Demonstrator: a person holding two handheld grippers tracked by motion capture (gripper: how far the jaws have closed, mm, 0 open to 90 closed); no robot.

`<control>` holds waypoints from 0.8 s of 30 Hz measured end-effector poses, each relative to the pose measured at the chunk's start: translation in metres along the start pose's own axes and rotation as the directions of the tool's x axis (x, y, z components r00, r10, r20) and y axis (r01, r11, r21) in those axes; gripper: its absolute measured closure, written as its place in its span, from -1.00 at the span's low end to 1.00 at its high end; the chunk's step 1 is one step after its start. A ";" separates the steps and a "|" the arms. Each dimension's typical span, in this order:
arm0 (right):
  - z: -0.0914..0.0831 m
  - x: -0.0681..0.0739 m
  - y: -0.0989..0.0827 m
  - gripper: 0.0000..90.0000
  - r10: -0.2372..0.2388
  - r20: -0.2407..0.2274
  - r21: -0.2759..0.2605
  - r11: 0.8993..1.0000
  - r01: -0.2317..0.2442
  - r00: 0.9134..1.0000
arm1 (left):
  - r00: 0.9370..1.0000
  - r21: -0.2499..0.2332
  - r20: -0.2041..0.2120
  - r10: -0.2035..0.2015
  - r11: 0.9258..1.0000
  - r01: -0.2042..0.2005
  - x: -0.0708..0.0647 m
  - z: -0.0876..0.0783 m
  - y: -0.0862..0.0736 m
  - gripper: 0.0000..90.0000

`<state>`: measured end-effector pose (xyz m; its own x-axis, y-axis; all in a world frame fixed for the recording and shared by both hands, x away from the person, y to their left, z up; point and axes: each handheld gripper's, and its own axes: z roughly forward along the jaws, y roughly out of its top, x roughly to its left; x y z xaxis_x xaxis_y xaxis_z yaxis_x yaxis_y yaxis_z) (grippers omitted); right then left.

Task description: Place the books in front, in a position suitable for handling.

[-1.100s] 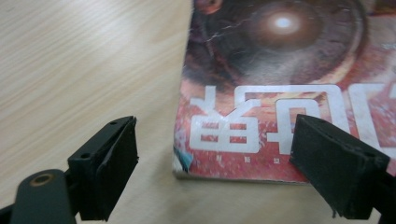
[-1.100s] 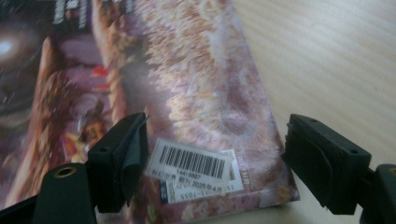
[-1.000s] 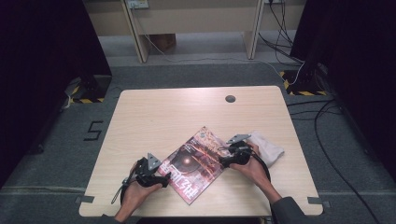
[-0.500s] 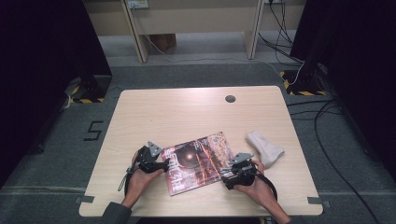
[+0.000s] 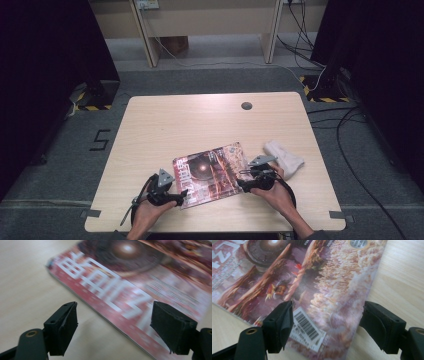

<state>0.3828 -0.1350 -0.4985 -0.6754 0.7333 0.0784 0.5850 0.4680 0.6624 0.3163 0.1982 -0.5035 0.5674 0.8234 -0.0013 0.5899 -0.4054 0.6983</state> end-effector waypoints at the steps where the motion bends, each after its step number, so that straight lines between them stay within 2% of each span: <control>1: 0.005 0.001 0.002 -0.45 -0.005 0.010 0.018 1.000 0.005 1.000 | 1.000 0.011 0.001 0.014 1.000 -0.014 -0.004 0.001 -0.001 -0.55; 3: 0.006 0.000 0.002 -0.46 -0.013 0.016 0.017 1.000 0.012 1.000 | 0.999 0.015 -0.022 0.037 0.999 -0.037 -0.006 0.003 0.000 -0.57; 6: 0.006 0.005 0.002 -0.53 -0.027 0.025 0.031 0.999 0.027 0.999 | 1.000 0.020 -0.018 0.012 1.000 -0.012 -0.002 0.005 0.000 -0.67; 10: 0.003 0.012 -0.001 -0.56 -0.040 0.029 0.040 0.998 0.038 0.999 | 0.999 0.027 -0.039 0.025 0.999 -0.023 0.003 0.005 0.001 -0.67; 11: 0.001 0.016 -0.004 -0.58 -0.066 0.021 0.051 0.997 0.065 0.998 | 0.998 0.029 -0.052 0.029 0.999 -0.028 0.006 0.004 0.002 -0.67; 13: 0.000 0.018 -0.005 -0.58 -0.077 0.012 0.057 0.995 0.076 0.997 | 0.999 0.027 -0.048 0.019 0.999 -0.018 0.009 0.005 0.001 -0.67; 21: -0.007 0.029 -0.012 -0.60 -0.078 0.000 0.073 0.994 0.078 0.997 | 0.997 0.040 -0.074 0.023 0.999 -0.020 0.017 0.006 0.004 -0.69; 23: -0.008 0.034 -0.015 -0.61 -0.084 -0.012 0.077 0.993 0.085 0.996 | 0.996 0.038 -0.092 0.021 0.999 -0.017 0.023 0.007 0.006 -0.69; 24: -0.009 0.038 -0.016 -0.61 -0.104 -0.011 0.086 0.991 0.104 0.995 | 0.994 0.041 -0.107 0.025 0.999 -0.021 0.026 0.007 0.007 -0.69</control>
<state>0.3436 -0.1191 -0.5000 -0.7375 0.6751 0.0178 0.5479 0.5827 0.6002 0.3388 0.2137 -0.5040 0.5174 0.8507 0.0927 0.6011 -0.4384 0.6681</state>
